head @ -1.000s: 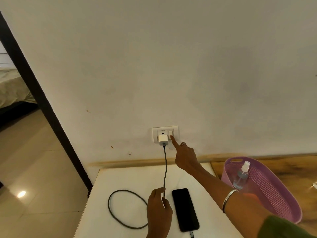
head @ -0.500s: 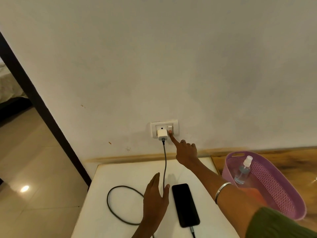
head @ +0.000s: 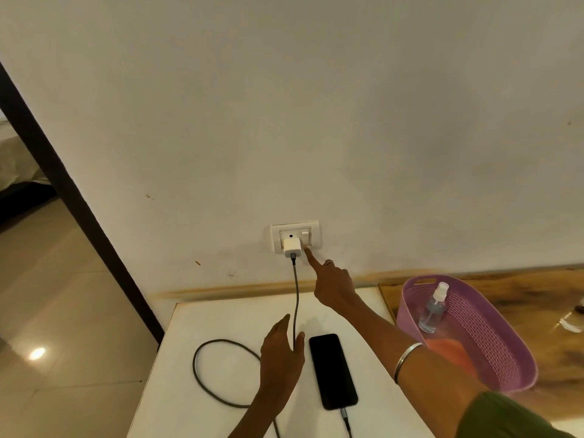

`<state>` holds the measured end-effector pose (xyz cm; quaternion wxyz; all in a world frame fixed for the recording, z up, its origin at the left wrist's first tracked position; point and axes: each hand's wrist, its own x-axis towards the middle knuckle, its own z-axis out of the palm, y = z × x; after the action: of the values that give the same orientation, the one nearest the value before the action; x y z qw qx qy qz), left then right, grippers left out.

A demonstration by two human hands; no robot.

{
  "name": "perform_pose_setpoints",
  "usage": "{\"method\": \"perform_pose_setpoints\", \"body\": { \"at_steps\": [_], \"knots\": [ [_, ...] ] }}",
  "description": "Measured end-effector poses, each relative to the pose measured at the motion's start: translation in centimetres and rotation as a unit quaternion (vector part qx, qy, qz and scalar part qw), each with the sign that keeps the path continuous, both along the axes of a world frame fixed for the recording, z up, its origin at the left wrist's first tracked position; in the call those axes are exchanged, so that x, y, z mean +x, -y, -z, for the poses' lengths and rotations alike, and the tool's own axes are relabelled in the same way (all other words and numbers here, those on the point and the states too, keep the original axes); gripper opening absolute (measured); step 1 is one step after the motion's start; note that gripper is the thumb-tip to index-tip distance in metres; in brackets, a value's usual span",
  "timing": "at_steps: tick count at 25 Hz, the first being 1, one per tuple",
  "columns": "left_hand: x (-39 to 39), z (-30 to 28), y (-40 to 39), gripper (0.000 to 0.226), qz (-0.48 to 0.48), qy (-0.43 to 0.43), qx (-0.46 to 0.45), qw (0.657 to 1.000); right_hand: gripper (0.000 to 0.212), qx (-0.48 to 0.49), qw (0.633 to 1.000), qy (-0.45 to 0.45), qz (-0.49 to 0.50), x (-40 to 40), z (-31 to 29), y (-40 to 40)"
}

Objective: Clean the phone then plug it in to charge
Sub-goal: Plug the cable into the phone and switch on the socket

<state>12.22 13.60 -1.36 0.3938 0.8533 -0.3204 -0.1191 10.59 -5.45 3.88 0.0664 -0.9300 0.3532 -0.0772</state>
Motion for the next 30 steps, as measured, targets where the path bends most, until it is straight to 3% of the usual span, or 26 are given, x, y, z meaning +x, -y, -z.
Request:
{"method": "perform_pose_setpoints", "body": {
  "at_steps": [6, 13, 20, 30],
  "knots": [
    [-1.4, 0.4, -1.8, 0.057, -0.003, -0.025, 0.017, 1.000, 0.064, 0.143, 0.987, 0.057, 0.048, -5.3, 1.8, -2.1],
    [-4.0, 1.6, -5.0, 0.061, -0.016, -0.044, 0.051, 0.998, 0.064, 0.279, 0.947, 0.035, 0.157, -13.6, 9.2, -8.3],
    [-5.2, 1.4, -6.1, 0.061, -0.041, -0.025, 0.071, 0.996, 0.087, 0.288, 0.929, 0.055, 0.227, -14.4, 10.1, -14.2],
    [-4.9, 2.9, -7.7, 0.057, -0.049, -0.028, 0.119, 0.991, 0.079, 0.232, 0.931, 0.106, 0.261, -14.6, 10.7, -16.7]
  ]
}}
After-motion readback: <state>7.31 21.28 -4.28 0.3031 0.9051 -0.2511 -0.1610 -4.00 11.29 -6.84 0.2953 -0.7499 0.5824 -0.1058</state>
